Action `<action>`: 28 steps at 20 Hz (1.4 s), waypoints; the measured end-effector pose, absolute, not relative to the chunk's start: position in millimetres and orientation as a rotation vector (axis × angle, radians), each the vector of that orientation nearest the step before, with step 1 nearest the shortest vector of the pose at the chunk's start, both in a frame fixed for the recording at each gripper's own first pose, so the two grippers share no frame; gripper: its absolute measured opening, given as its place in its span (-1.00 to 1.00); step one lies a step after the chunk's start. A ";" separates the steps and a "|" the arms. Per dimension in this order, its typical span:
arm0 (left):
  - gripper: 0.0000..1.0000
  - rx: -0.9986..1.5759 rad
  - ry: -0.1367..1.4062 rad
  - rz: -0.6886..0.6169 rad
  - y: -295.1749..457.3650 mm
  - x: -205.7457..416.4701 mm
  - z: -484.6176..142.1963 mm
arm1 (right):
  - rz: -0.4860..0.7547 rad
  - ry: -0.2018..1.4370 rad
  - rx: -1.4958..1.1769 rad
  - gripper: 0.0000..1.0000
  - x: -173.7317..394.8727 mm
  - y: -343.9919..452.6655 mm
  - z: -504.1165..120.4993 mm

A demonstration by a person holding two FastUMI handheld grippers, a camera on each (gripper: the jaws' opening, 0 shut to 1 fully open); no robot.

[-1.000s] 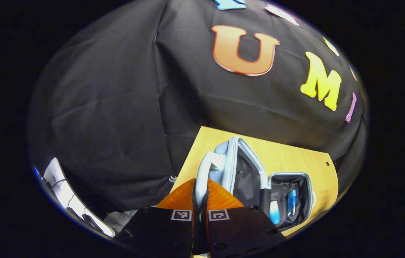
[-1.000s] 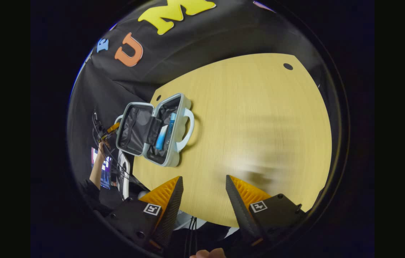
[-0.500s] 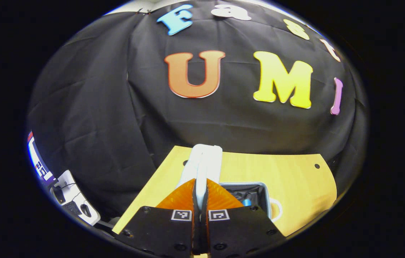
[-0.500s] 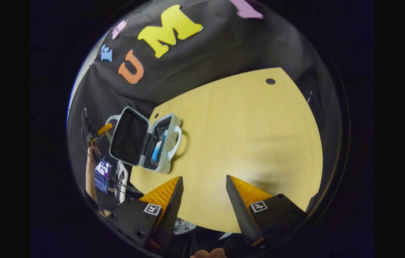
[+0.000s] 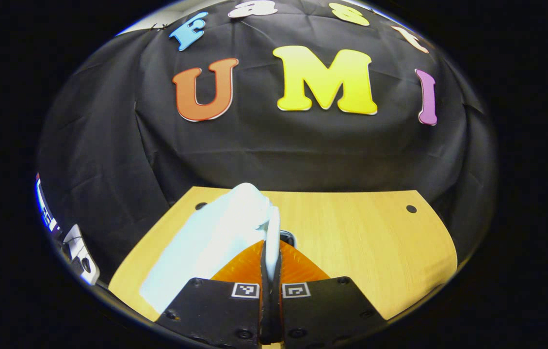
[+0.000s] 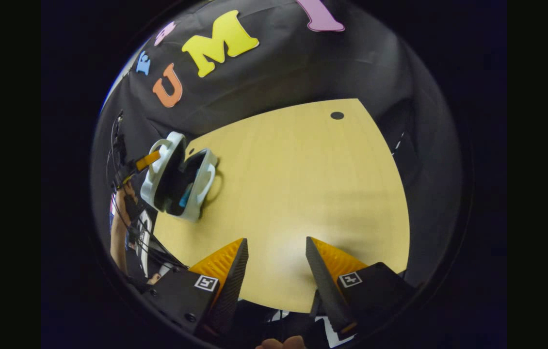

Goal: First open the suitcase, pack the skin care products into it, and then close the suitcase.

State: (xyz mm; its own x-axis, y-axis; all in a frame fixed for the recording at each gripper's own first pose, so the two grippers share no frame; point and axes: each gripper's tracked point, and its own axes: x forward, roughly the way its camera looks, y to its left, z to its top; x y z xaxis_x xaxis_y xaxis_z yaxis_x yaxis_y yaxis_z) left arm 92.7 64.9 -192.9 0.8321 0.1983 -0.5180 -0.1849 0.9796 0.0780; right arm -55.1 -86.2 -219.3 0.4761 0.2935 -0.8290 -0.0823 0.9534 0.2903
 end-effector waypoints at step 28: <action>0.53 -0.014 0.536 0.011 -27.4 103.1 -293.3 | 0.130 0.921 0.069 0.45 -69.5 -73.1 -197.9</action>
State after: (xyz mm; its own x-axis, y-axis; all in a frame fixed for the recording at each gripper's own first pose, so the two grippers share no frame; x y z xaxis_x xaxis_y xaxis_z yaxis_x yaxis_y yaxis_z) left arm 103.1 -27.4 -293.3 0.8595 0.0065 -0.5110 -0.0137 0.9999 -0.0103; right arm -69.5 -73.1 -197.9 0.5979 0.1413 -0.7890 -0.0821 0.9900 0.1151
